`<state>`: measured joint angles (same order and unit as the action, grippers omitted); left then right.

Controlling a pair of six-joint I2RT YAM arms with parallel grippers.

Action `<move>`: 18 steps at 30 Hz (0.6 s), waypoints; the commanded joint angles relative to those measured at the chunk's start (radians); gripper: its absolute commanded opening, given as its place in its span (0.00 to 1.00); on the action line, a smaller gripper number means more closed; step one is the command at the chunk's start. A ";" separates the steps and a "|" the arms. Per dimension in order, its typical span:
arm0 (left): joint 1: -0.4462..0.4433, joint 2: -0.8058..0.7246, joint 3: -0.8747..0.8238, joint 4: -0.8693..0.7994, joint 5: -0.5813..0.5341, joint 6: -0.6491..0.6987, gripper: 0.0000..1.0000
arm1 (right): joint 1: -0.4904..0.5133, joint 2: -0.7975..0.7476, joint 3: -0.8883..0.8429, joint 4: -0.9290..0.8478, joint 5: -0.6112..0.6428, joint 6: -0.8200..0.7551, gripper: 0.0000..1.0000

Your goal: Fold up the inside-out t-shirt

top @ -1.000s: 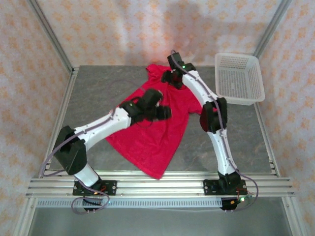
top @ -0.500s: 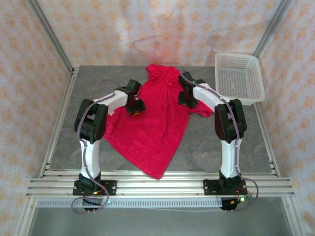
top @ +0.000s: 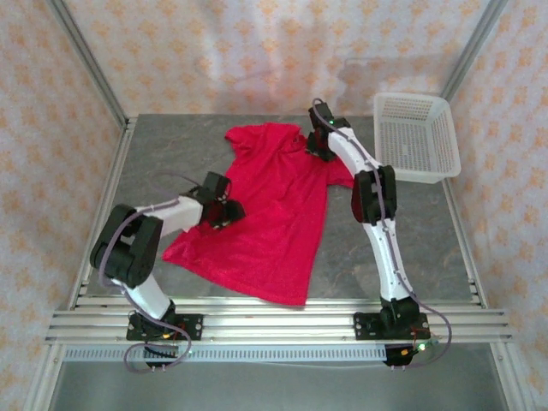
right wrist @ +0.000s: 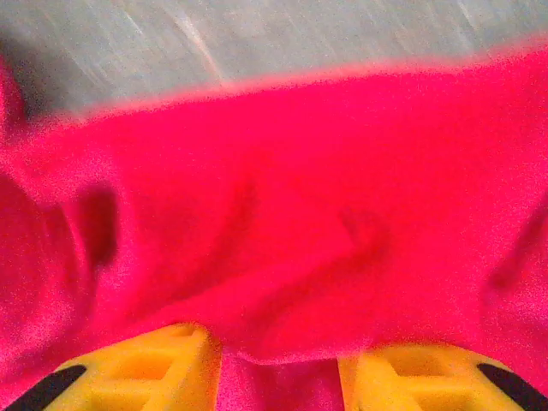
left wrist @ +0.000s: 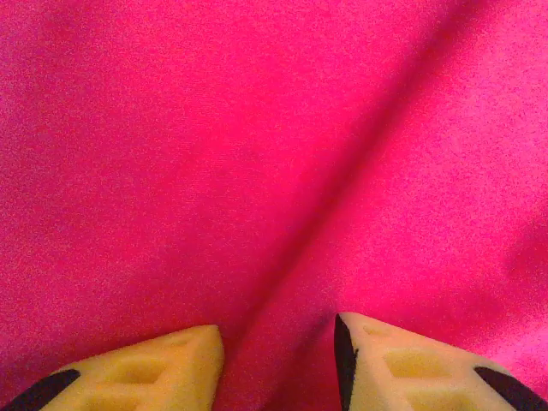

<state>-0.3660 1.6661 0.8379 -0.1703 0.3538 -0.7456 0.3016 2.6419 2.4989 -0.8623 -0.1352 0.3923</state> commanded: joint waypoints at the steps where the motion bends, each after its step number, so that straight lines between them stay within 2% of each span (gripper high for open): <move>1: -0.171 0.018 -0.025 0.013 0.020 -0.127 0.45 | 0.001 0.133 0.336 -0.235 -0.003 -0.073 0.43; 2: -0.187 0.023 0.019 -0.037 0.009 -0.112 0.45 | 0.002 0.111 0.347 -0.231 -0.008 -0.072 0.44; 4: -0.172 0.019 0.120 -0.148 -0.040 -0.053 0.46 | 0.002 0.014 0.228 -0.184 -0.015 -0.069 0.47; 6: -0.110 0.020 0.248 -0.272 -0.097 0.016 0.46 | 0.005 -0.112 0.054 -0.125 -0.032 -0.064 0.48; 10: 0.049 0.077 0.488 -0.363 -0.086 0.087 0.45 | 0.031 -0.302 -0.206 -0.055 -0.057 -0.063 0.48; 14: 0.175 0.274 0.763 -0.465 -0.101 0.124 0.42 | 0.085 -0.454 -0.445 0.035 -0.105 -0.035 0.48; 18: 0.266 0.459 0.944 -0.530 -0.050 0.120 0.40 | 0.139 -0.562 -0.637 0.115 -0.146 0.016 0.50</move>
<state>-0.1349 2.0098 1.7317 -0.5323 0.2886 -0.6540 0.4034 2.1368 1.9575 -0.8177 -0.2398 0.3660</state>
